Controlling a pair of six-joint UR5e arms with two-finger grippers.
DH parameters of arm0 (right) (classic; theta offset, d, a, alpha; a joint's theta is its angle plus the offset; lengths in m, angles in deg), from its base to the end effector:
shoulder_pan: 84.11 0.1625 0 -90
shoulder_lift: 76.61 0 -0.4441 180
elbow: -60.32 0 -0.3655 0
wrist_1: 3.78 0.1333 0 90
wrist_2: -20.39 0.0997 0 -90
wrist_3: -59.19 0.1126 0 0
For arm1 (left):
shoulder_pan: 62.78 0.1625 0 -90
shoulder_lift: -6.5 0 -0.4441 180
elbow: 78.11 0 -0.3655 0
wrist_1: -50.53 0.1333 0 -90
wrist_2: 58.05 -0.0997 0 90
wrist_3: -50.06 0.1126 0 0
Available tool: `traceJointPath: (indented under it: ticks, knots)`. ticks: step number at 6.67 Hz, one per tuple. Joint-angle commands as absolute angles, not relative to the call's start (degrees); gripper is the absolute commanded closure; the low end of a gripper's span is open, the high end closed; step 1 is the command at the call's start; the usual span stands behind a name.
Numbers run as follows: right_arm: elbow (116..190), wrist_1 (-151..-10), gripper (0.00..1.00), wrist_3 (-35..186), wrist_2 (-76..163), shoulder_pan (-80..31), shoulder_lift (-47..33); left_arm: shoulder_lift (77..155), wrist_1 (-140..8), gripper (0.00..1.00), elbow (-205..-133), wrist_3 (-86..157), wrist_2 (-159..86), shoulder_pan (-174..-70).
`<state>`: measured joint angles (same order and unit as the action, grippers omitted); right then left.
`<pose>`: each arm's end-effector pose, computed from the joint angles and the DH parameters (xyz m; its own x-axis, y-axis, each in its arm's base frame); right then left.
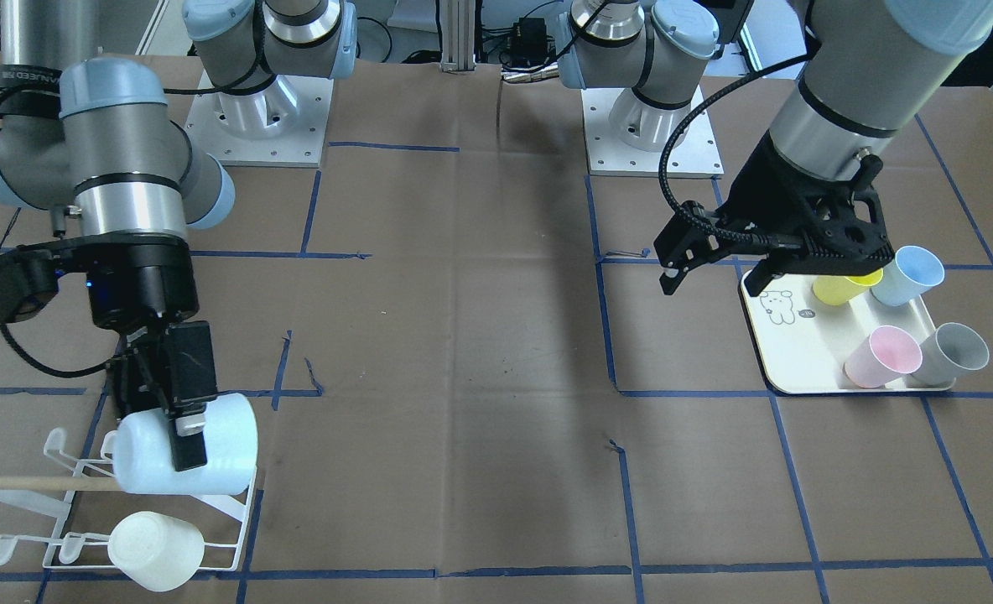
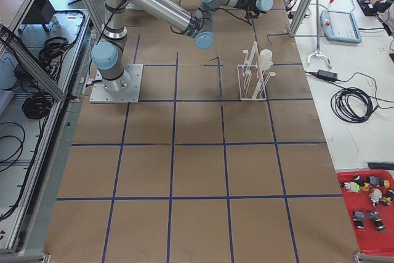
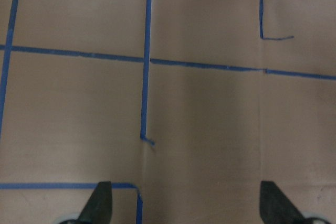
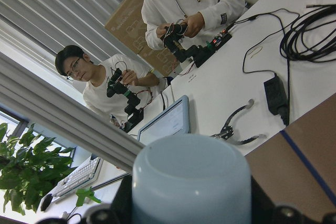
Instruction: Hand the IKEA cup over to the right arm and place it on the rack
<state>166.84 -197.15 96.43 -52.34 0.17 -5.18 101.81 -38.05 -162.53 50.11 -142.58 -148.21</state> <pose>0.1084 -0.5910 0.4262 -0.7560 0.0801 -0.6497 0.6210 0.4016 -0.6731 -0.1030 -0.5194 0.4973 -0.9926 -0.0756 0.0953 -0.0788 0.9965 -0.0296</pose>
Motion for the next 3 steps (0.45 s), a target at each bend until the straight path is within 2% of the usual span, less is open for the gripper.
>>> traceJointPath:
  ticks: [1, 3]
  knots:
    - [166.8, -196.8, 0.86, 73.4, -52.3, -8.3, -5.7, 101.6, -50.2, 0.00, -158.7, 49.9, -146.6, -148.4]
    - [166.1, -197.7, 0.86, 54.6, -51.9, -13.9, -7.1, 101.6, -50.0, 0.01, -160.0, 48.5, -146.8, -148.5]
